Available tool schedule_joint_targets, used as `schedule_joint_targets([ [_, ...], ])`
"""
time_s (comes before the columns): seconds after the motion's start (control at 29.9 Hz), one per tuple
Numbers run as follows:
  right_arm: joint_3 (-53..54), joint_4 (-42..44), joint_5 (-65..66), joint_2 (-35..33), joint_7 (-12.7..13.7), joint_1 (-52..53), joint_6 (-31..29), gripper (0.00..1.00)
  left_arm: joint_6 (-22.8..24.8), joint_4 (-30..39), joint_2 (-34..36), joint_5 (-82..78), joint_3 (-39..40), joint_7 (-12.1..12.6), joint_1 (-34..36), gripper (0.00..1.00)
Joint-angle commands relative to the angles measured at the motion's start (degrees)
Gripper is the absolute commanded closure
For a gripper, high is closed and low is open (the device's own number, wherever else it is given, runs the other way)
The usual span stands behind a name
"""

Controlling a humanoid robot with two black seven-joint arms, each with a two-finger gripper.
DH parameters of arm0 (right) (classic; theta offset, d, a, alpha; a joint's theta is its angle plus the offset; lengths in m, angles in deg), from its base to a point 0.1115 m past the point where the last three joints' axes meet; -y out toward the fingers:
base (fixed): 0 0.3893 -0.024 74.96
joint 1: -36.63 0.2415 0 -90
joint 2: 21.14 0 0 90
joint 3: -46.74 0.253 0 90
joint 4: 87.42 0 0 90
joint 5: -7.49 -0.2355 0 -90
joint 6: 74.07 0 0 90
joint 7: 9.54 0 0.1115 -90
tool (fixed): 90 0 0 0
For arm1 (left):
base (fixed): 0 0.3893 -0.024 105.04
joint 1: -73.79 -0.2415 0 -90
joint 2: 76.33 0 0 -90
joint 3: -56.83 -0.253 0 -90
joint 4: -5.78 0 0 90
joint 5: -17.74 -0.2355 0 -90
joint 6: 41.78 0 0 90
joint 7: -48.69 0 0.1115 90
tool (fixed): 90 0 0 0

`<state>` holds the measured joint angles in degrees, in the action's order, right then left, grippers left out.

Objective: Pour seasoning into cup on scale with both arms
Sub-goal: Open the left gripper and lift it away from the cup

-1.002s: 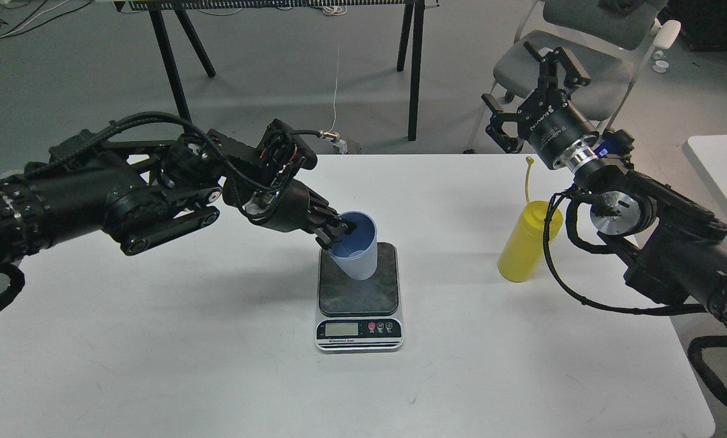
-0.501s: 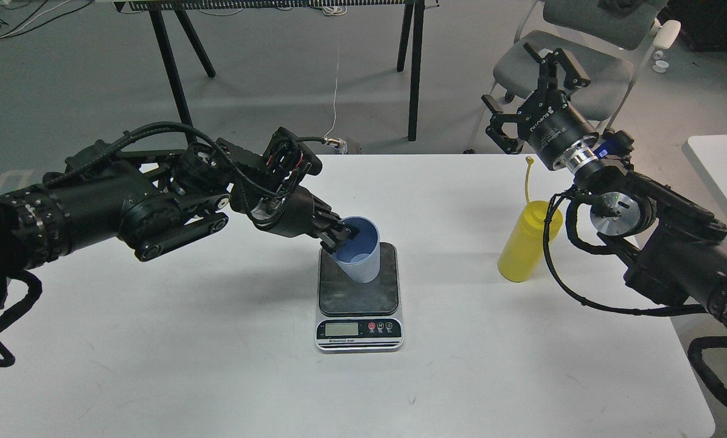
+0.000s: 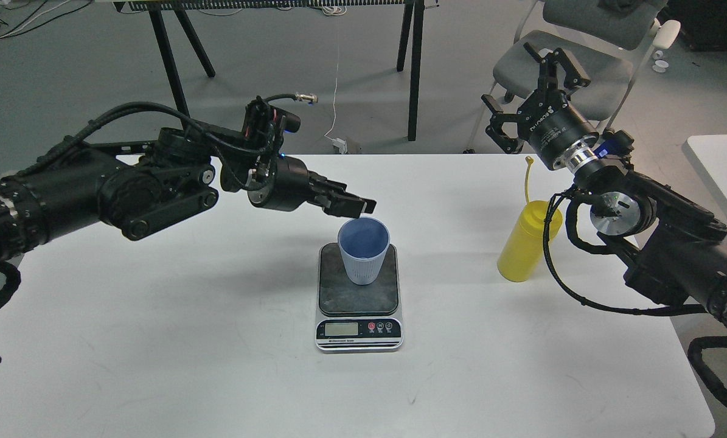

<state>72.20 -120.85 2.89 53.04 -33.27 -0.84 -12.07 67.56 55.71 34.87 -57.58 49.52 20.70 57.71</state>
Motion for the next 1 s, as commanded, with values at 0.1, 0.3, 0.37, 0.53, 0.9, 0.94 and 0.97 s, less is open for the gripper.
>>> schedule_joint_targets([
  [0.1,5.82,0.12,-2.16,-0.61,0.08,-1.55,0.00,0.00,1.49,-3.51,4.99,28.41,16.95,-0.01,-0.53,0.14],
  [0.3,7.24,-6.71,-12.17,-7.09,0.78,-5.06,0.00,0.00,2.28,-25.90,-0.61,61.82,27.61,-0.01,-5.19,0.14],
  [0.37,7.24,-11.72,-15.86,-11.32,0.78,-6.64,0.00,0.01,2.89,-31.97,-3.70,68.69,27.70,-0.01,-6.68,0.14],
  [0.53,7.33,-22.36,-25.09,-22.56,0.87,-10.25,0.00,0.00,2.46,-37.01,-6.96,76.28,27.88,-0.01,-11.95,0.14],
  [0.9,7.68,-42.41,-38.11,-45.69,0.96,-28.87,0.00,0.00,2.55,-38.06,-6.52,76.72,28.05,-0.01,-16.18,0.13],
  [0.94,7.68,-43.73,-38.72,-46.40,0.96,-31.15,0.00,0.00,2.54,-38.06,-6.35,76.72,28.05,-0.01,-16.27,0.13],
  [0.97,7.77,-44.79,-39.43,-46.93,0.87,-33.17,0.00,0.00,2.54,-38.06,-6.26,76.72,28.05,-0.01,-16.27,0.13],
])
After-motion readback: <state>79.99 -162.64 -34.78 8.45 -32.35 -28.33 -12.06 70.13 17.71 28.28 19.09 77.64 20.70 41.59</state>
